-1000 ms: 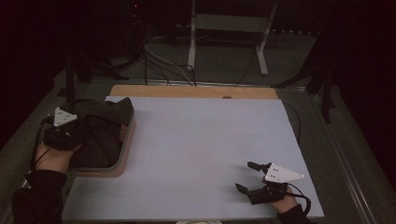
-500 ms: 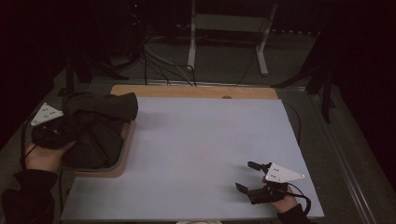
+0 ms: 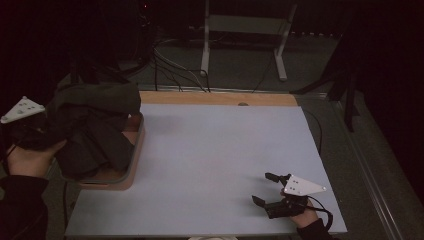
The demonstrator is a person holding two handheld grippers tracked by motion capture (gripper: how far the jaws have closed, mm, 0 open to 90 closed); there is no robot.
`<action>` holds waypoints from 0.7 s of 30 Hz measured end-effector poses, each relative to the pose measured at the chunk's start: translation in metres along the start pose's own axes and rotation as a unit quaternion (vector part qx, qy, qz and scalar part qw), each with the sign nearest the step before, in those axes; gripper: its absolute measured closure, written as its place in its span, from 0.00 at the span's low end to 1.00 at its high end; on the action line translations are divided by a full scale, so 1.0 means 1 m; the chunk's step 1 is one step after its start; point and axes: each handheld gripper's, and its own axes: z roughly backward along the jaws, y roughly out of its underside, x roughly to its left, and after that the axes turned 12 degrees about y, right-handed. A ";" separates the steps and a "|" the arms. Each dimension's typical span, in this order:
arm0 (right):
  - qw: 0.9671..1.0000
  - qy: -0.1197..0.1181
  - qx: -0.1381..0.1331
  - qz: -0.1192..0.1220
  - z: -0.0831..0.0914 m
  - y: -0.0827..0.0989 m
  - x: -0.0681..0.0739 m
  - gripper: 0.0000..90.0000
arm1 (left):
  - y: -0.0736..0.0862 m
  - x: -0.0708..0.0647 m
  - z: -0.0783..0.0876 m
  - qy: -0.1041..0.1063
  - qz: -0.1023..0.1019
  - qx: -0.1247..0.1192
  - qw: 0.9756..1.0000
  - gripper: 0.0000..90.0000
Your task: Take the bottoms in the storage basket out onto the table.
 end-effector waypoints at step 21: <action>1.000 0.000 -0.002 -0.001 0.001 0.000 0.000 0.12 | -0.030 -0.003 0.010 0.097 0.033 -0.070 0.992 0.70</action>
